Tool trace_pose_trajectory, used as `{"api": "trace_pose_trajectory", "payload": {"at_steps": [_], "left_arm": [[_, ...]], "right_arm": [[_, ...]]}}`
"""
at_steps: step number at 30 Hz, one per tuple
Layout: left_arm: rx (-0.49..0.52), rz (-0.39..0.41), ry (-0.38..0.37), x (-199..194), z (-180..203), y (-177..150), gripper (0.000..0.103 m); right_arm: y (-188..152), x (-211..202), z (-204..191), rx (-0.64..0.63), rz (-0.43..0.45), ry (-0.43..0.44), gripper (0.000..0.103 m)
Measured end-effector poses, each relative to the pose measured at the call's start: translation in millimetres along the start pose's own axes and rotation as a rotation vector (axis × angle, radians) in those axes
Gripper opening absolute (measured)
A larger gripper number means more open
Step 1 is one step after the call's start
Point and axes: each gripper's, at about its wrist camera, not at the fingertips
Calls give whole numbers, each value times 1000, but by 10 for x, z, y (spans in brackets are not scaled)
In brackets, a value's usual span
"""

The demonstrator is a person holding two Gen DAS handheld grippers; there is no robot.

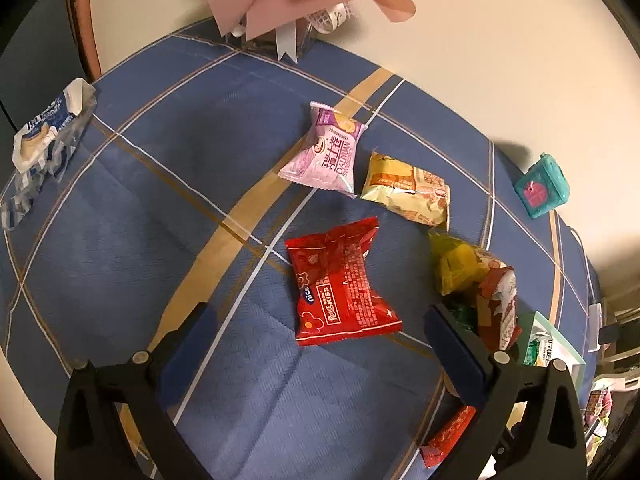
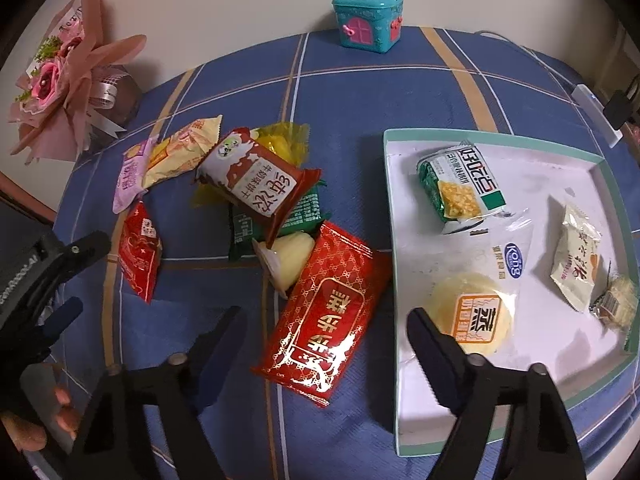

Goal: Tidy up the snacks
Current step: 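Move both tools back toward the remaining snack pile, then grasp the red packet with left gripper while right grasps the red rectangular packet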

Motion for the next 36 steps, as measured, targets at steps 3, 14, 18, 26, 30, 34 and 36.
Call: {"api": "trace_pose_trajectory", "payload": {"at_steps": [3,14,18,26,30,34,36], "left_arm": [[0,-2,-7,39,-4,34,102],[-13,-44,-19,249,-41,98,94],[-9,-50,-23,295,-35,90,93],[-12,-63,-29,396,-39,93,79],[-22,-75,-44,444,-43,88,78],[-1,-99,-64,478,-12,48,64],[26,-118,-65,501,15,23,57]], "right_arm": [[7,48,-4,9,-14,7,72],[22,259,2,22,-64,5,69],[38,320,-3,20,-71,0,65],[32,413,-44,20,-90,29,63],[17,512,-76,24,-113,33,63],[-2,567,-82,16,-114,30,63],[-3,586,-83,16,-115,31,63]]}}
Point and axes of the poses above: each gripper's, at about its wrist camera, not at the fingertips, and x roughly the way its jaws point, z to its right, y to its top
